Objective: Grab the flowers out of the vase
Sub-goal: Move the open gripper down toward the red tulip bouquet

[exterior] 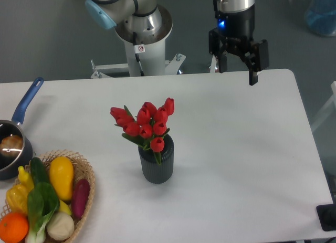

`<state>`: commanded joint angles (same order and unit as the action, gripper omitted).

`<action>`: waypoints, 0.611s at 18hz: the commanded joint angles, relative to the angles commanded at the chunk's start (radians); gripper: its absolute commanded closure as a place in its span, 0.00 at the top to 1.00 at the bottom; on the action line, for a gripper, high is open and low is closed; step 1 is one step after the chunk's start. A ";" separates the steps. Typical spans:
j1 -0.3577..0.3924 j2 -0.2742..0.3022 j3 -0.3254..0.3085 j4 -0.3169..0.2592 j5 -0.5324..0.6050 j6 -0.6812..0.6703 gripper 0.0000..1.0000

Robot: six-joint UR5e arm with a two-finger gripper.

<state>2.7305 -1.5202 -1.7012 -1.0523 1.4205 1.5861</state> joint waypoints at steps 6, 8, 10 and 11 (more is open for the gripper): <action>-0.005 -0.009 0.003 0.000 -0.052 -0.006 1.00; -0.006 -0.012 -0.005 0.000 -0.103 -0.012 1.00; -0.006 -0.018 -0.005 0.000 -0.110 -0.012 1.00; -0.006 -0.020 -0.005 0.000 -0.110 -0.012 1.00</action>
<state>2.7243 -1.5401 -1.7058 -1.0523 1.3100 1.5739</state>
